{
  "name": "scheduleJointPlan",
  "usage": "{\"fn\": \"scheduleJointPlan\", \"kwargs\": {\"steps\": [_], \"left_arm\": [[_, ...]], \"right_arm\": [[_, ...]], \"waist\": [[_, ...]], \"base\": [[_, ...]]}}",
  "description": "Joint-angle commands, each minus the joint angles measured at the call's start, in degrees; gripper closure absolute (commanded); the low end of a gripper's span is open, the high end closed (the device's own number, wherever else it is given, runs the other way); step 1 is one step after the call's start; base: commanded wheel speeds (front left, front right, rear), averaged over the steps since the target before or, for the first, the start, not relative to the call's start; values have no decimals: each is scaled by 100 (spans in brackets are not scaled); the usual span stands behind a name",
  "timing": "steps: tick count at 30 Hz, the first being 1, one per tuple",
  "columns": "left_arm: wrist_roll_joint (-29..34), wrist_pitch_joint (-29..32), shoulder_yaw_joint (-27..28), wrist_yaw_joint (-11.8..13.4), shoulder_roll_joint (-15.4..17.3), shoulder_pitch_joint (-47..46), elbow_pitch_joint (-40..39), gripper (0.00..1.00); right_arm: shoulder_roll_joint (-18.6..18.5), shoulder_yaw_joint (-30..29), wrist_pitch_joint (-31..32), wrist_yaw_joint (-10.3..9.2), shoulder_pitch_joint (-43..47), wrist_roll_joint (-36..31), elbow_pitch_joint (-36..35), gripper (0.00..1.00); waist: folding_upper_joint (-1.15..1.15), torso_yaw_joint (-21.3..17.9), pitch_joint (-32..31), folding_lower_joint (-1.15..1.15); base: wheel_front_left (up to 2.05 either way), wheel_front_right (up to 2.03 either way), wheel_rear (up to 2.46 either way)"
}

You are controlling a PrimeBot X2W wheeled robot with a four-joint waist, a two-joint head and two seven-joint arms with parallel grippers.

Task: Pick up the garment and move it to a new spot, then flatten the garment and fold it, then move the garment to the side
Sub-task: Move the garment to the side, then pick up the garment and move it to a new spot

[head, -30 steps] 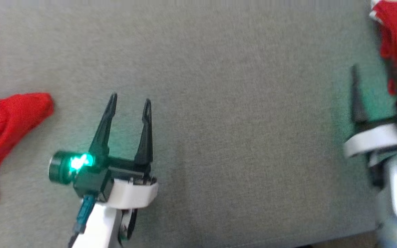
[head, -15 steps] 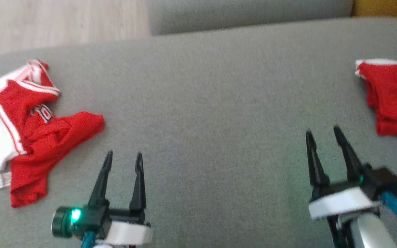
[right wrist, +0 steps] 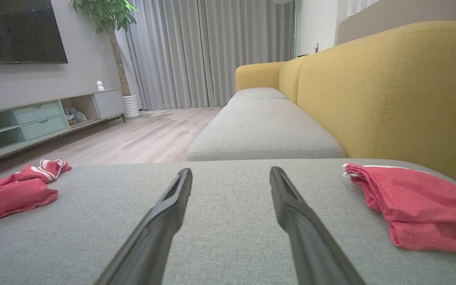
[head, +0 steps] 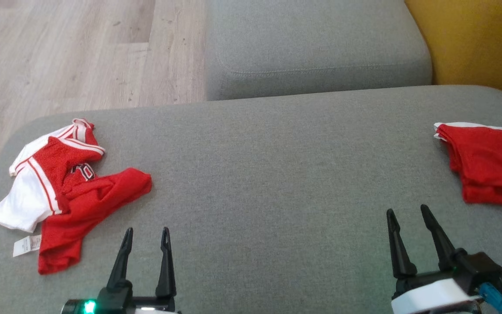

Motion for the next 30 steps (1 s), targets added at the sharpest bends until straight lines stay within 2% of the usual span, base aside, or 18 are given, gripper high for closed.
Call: {"fn": "scheduleJointPlan", "kwargs": {"steps": [1,17,23,30], "left_arm": [[40,-13,212,48,-24,-196,-158,0],[36,-13,302,88,-24,-201,-7,0],[41,-13,291,108,-25,-230,-53,0],[142,-13,397,91,-25,-207,-126,0]], "right_arm": [[-24,138,-62,-5,-97,-48,-156,0],[-21,111,-62,-5,-12,87,-124,0],[-21,76,-62,-5,66,94,-101,0],[-21,124,-62,-5,72,114,-100,0]], "waist": [[0,9,-23,0],[0,126,-58,0],[0,531,-26,0],[0,1393,72,0]], "base": [[0,0,0],[0,0,0],[0,0,0],[0,0,0]]}}
